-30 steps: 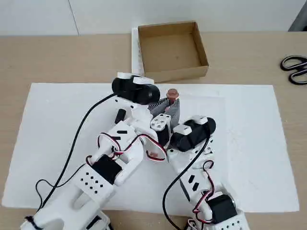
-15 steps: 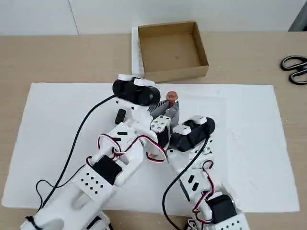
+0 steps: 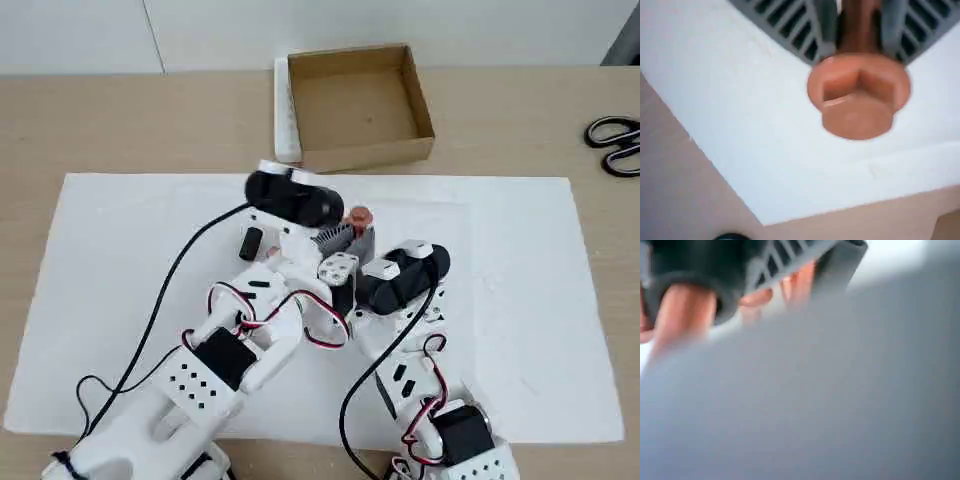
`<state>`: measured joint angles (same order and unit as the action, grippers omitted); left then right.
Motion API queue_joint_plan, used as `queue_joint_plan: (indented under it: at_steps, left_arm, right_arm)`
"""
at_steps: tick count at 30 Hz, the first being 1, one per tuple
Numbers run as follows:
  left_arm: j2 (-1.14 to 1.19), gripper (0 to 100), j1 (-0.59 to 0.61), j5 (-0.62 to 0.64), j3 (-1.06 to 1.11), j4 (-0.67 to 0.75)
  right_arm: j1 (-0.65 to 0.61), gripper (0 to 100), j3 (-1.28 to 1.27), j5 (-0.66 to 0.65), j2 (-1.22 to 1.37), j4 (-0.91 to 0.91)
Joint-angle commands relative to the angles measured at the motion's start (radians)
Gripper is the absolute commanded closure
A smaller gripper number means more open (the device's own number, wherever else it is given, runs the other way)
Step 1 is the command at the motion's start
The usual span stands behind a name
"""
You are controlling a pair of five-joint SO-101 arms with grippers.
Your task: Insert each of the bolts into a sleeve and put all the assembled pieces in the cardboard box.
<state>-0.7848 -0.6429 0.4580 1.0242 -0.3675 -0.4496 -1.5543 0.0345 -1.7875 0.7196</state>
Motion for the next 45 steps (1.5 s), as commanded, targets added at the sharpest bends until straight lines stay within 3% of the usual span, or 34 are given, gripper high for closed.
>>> queue_joint_plan:
  at_steps: [1,7,19,26,30,45]
  left_arm:
    - [-0.028,99,-0.018,-0.005,-0.016,-0.008]
    - [-0.028,99,-0.017,-0.005,-0.012,-0.012]
    - [-0.028,98,-0.02,-0.046,-0.102,-0.249]
    - [-0.028,77,-0.015,-0.043,-0.171,-0.348]
    - [-0.028,72,-0.009,-0.043,-0.236,-0.428]
    - [-0.028,72,0.348,-0.041,-0.315,-0.442]
  right_arm:
    - [-0.004,99.5,0.015,0.014,-0.019,-0.001]
    - [-0.004,99.5,0.015,0.014,-0.019,-0.001]
    - [-0.004,99.5,0.015,0.014,-0.019,-0.005]
    - [-0.004,99.5,0.015,0.014,-0.019,-0.005]
    - [-0.004,99.5,0.015,0.014,-0.019,-0.005]
    - [0.013,99.5,0.038,0.012,-0.021,0.001]
